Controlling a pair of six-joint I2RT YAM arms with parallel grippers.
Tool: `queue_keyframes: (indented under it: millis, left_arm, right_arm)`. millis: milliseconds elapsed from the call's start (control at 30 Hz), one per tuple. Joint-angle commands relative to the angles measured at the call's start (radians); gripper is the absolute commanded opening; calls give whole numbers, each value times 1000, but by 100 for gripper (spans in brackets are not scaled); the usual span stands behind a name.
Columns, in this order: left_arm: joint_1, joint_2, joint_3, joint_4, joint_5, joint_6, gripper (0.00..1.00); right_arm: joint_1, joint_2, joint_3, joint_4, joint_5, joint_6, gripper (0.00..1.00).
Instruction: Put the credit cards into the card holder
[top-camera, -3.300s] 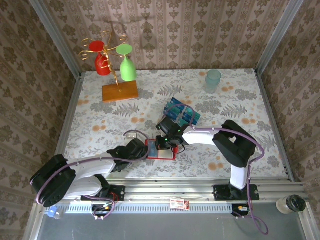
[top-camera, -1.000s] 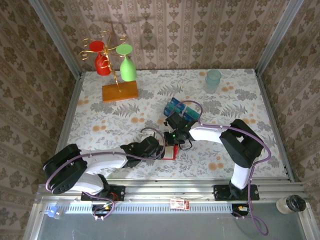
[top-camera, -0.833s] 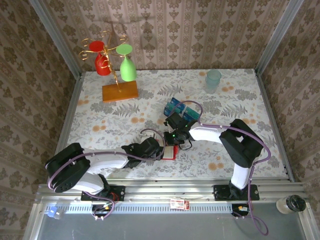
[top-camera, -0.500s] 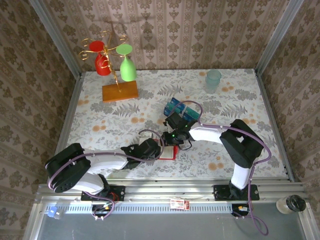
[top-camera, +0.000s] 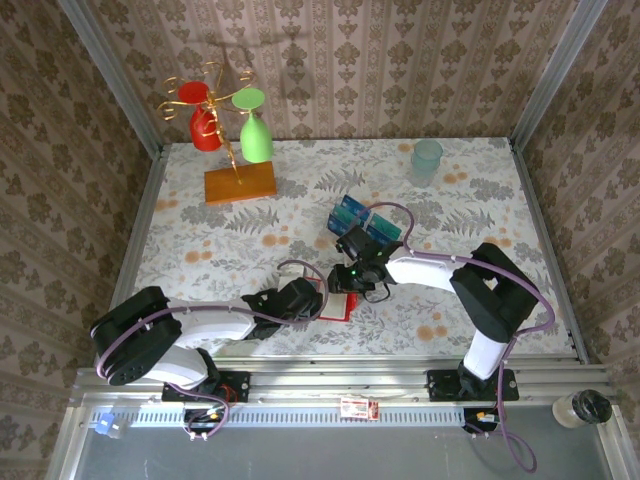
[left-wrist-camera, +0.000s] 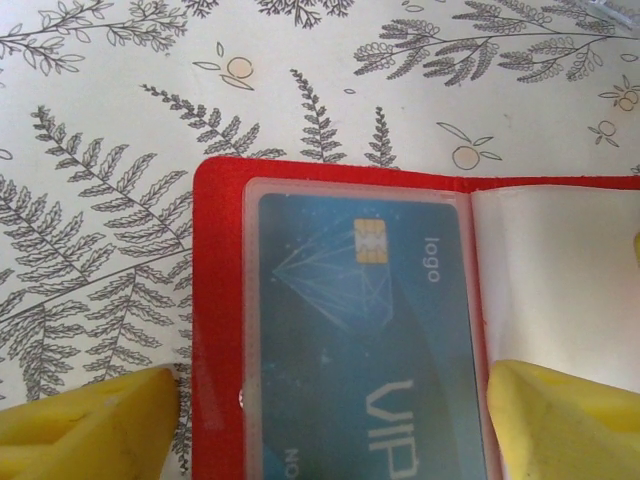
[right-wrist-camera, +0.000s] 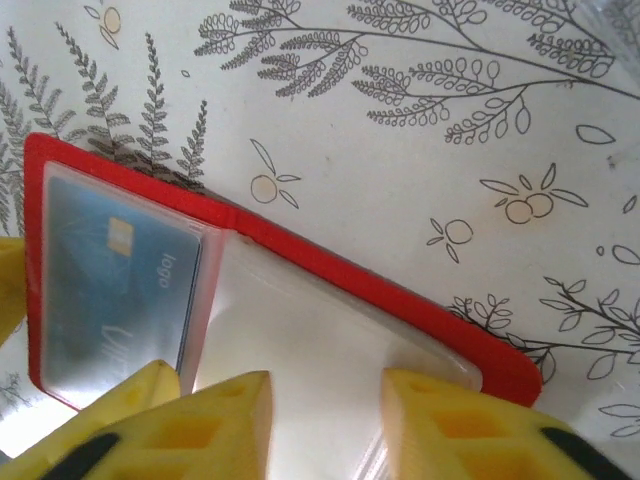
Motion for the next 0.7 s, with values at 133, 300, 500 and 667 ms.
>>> queue_keyframes:
  millis: [133, 300, 500, 667]
  left_arm:
    - [-7, -31, 7, -51, 29, -9, 100]
    - [-7, -31, 16, -48, 33, 6, 100]
    - [-9, -6, 17, -37, 46, 12, 100]
    - [-11, 10, 10, -36, 47, 10, 100]
  right_arm:
    - [-2, 33, 4, 1, -17, -13, 15]
    - [-2, 66, 19, 12, -44, -13, 11]
    - [11, 108, 57, 19, -68, -4, 10]
    - [13, 122, 77, 21, -74, 4, 10]
